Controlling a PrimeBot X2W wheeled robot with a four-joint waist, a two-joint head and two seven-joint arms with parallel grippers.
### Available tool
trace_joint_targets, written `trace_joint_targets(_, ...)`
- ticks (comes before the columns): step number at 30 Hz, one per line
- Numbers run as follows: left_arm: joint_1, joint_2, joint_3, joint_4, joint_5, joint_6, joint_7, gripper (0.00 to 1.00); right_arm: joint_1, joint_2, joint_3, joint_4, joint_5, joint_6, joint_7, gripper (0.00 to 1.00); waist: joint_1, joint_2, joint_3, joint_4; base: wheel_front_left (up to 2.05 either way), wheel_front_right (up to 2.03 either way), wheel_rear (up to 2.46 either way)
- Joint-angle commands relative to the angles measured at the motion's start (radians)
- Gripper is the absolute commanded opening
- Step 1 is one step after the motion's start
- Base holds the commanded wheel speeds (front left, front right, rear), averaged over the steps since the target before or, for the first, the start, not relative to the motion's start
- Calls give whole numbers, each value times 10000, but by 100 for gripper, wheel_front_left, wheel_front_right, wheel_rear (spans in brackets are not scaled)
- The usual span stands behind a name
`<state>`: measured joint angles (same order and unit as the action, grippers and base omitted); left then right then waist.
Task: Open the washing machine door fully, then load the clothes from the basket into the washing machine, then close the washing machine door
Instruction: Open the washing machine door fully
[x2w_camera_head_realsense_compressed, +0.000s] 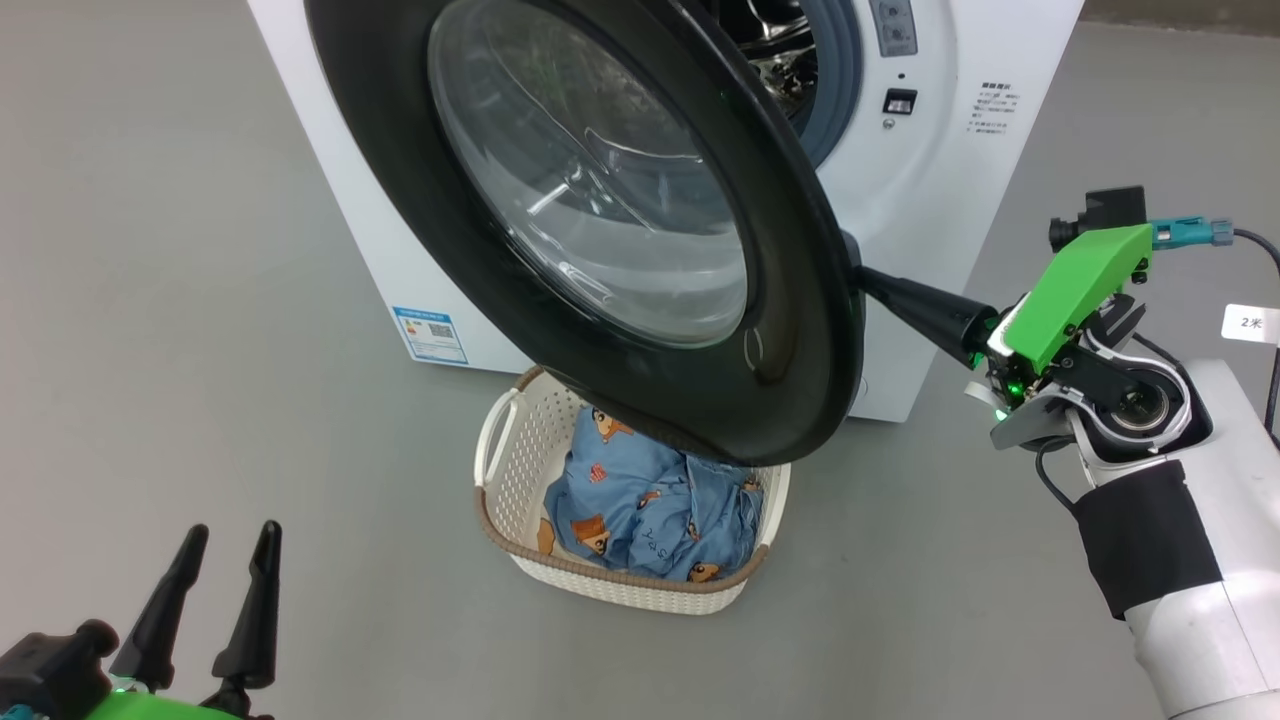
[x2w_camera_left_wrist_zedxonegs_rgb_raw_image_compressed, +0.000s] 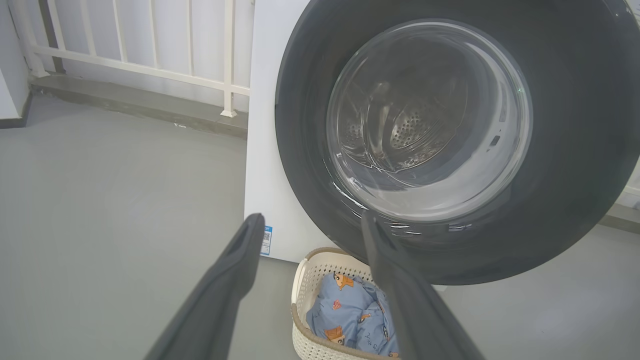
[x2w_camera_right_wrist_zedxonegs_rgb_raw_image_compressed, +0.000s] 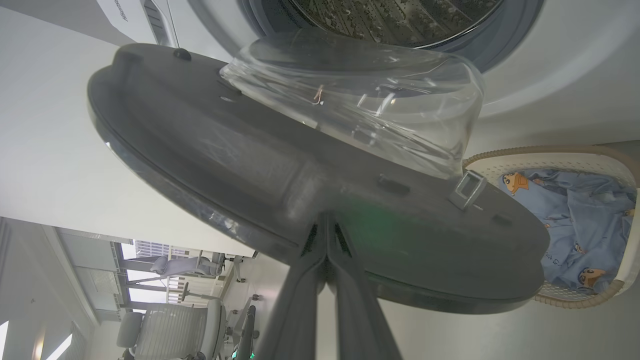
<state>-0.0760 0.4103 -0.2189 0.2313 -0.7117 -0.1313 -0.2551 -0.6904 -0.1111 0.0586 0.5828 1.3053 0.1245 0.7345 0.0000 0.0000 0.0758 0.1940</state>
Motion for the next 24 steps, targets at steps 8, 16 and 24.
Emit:
trace_joint_targets(8, -86, 101, 435, 50, 248, 6, -67, 100, -104, 609, 704, -747, 385, 62, 450, 0, 0, 0, -367, 207, 0, 0, 0)
trace_joint_targets(16, -41, -31, 443, 182, 386, 6, -67, 100, -172, 609, 956, -799, 461, 62, 722, 0, 0, 0, -573, 356, 0, 0, 0)
trace_joint_targets(24, 36, -192, 367, 380, 532, 62, -67, 100, 57, 609, 1194, -851, 670, 62, 1272, 0, 0, 0, -874, 560, 0, 0, 0)
